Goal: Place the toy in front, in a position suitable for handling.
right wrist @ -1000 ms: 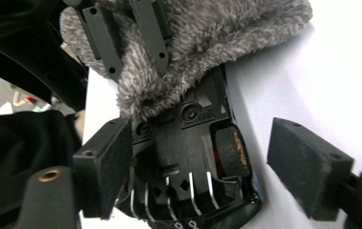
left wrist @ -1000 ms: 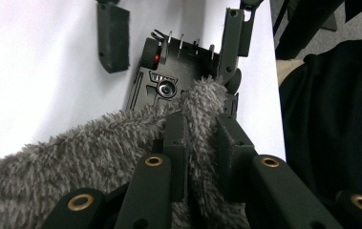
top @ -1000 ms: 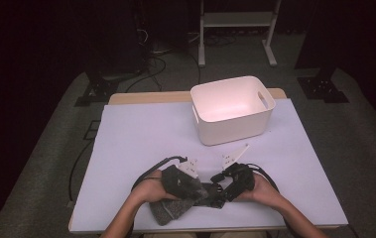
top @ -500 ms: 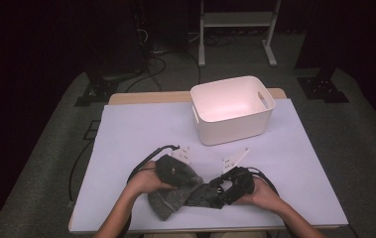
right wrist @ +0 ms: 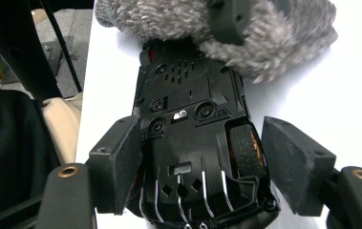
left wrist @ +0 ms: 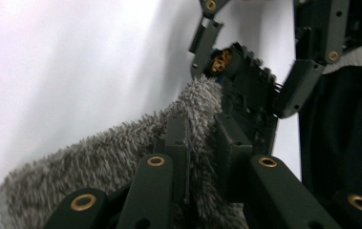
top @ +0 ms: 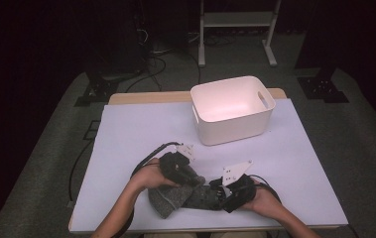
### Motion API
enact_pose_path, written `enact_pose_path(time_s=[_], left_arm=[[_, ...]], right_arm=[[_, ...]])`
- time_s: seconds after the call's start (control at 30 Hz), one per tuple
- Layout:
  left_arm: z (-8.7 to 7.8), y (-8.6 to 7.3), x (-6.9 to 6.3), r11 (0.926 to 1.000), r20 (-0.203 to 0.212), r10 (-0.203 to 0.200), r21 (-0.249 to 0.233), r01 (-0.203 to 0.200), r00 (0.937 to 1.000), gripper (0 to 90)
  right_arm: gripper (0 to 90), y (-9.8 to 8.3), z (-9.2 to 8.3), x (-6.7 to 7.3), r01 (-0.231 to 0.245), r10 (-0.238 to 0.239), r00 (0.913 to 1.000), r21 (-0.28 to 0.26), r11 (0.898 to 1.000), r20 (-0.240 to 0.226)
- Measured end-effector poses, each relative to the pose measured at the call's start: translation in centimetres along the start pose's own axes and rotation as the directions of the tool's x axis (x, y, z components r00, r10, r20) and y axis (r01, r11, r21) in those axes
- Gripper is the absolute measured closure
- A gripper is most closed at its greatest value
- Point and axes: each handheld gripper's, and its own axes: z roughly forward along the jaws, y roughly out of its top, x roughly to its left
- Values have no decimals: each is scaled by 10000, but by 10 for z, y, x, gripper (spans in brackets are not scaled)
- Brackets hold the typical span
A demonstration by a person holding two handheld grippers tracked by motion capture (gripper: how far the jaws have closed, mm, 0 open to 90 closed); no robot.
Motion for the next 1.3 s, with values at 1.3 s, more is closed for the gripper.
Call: enact_pose_path(time_s=[1.3], left_arm=[[-21,-8,-49,9901,331,1378,-331,-1367,9899,789]], right_arm=[[560,-4,2,14,164,-97,9940,608,9980,-1089]])
